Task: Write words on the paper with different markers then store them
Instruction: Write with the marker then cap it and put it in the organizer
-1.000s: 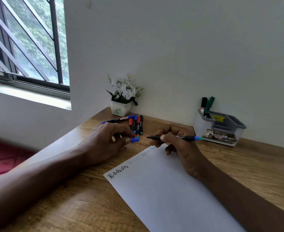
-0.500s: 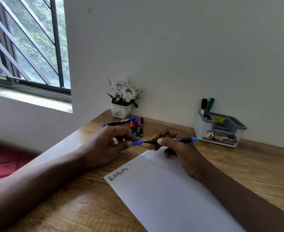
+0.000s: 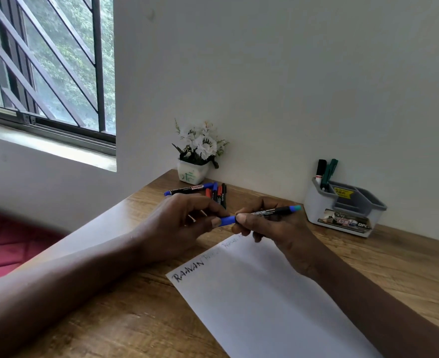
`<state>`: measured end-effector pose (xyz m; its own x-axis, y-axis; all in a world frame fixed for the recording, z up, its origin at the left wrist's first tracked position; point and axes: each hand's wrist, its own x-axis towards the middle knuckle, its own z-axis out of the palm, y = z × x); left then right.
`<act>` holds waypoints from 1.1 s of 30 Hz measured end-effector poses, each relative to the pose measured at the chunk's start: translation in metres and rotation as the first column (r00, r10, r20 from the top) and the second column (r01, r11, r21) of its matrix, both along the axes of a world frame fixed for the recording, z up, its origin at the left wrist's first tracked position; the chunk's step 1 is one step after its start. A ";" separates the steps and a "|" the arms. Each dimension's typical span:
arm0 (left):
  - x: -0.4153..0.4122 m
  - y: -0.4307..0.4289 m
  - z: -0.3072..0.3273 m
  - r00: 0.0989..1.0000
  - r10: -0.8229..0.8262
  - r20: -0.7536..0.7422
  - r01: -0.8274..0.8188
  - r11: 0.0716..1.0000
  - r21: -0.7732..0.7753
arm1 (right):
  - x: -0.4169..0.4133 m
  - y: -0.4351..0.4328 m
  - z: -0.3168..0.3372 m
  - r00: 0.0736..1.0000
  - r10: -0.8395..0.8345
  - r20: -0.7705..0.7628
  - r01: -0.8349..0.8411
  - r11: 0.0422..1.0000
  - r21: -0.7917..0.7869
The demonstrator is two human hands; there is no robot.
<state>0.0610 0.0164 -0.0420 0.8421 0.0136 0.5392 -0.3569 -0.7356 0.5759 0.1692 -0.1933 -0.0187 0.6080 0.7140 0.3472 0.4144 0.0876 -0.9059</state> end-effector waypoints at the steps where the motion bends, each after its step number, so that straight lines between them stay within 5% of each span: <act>1: 0.000 -0.002 0.000 0.999 -0.041 0.014 0.042 0.997 -0.058 | -0.001 0.002 0.002 1.000 0.003 -0.004 -0.003 1.000 0.016; 12: -0.006 -0.002 0.000 0.974 -0.221 0.052 0.222 0.880 -0.419 | -0.012 0.010 0.004 0.986 0.085 -0.144 -0.072 0.993 0.095; 19: -0.006 -0.008 0.007 0.981 -0.188 0.044 0.190 0.892 -0.411 | -0.013 0.012 0.005 0.989 0.108 -0.102 -0.099 0.991 0.091; 25: 0.003 0.001 0.009 0.986 0.105 0.129 -0.119 0.987 0.108 | -0.001 -0.005 0.030 0.998 -0.063 0.012 0.062 0.996 0.068; 30: -0.001 0.018 0.006 0.919 0.326 -0.222 -0.237 0.907 0.349 | 0.035 -0.046 0.059 0.951 -0.296 0.094 0.285 0.952 0.112; 33: 0.000 0.016 0.009 0.885 0.360 -0.296 -0.232 0.891 0.389 | 0.063 -0.071 0.070 0.898 -0.440 0.019 0.435 0.892 0.123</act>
<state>0.0608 0.0321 -0.0325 0.9598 0.1665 0.2260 0.0878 -0.9428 0.3217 0.2326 -0.2641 0.0515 0.8318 0.3339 0.4435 0.4741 -0.0117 -0.8804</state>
